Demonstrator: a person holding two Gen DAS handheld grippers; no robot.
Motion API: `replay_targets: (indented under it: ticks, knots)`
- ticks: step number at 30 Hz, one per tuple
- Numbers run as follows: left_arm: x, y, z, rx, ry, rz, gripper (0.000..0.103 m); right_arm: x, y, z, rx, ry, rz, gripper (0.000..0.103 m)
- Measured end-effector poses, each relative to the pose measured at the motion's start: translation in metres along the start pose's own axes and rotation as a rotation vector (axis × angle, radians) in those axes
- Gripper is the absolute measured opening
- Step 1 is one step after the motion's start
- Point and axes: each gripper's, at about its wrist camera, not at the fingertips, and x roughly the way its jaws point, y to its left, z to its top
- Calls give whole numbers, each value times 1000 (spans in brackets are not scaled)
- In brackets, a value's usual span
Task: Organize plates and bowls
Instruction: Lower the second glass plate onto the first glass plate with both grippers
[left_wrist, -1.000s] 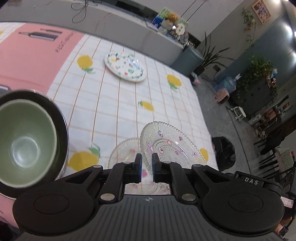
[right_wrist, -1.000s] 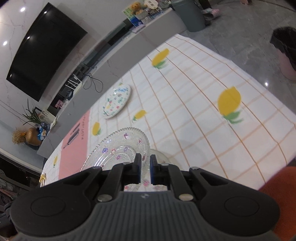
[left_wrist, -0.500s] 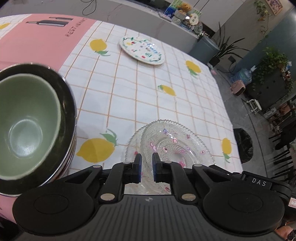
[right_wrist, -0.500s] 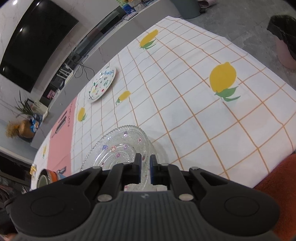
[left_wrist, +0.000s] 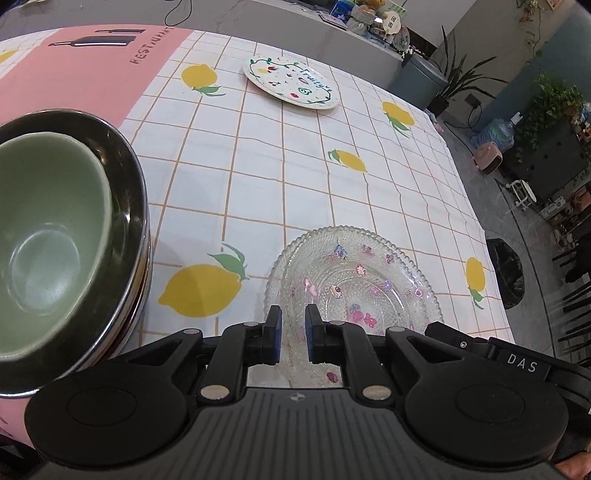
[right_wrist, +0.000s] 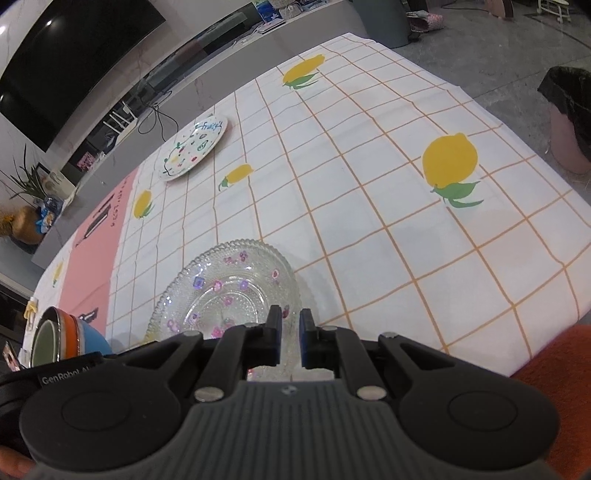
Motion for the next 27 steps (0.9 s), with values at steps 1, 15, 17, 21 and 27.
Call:
replay_targets:
  ticks: [1,15,17,21,27]
  knots:
    - [-1,-1,0,5,-1,6,14,0,1,-1,-10,-1,-6,7]
    - [-7,-12,-4,84,-42,80,20,3,3,-4,-8,13,-8,7]
    - [-9,-11,-4,76,-47,79,20,3,4,-5,-5,13,-5,10]
    - [-10,-13,-5,91,-53,100,33,-1,5,-4,-3,-1,-13,11]
    - [-2,-8,-5,44,-7,75,33,-4,3,-3,10,-25,-38,10]
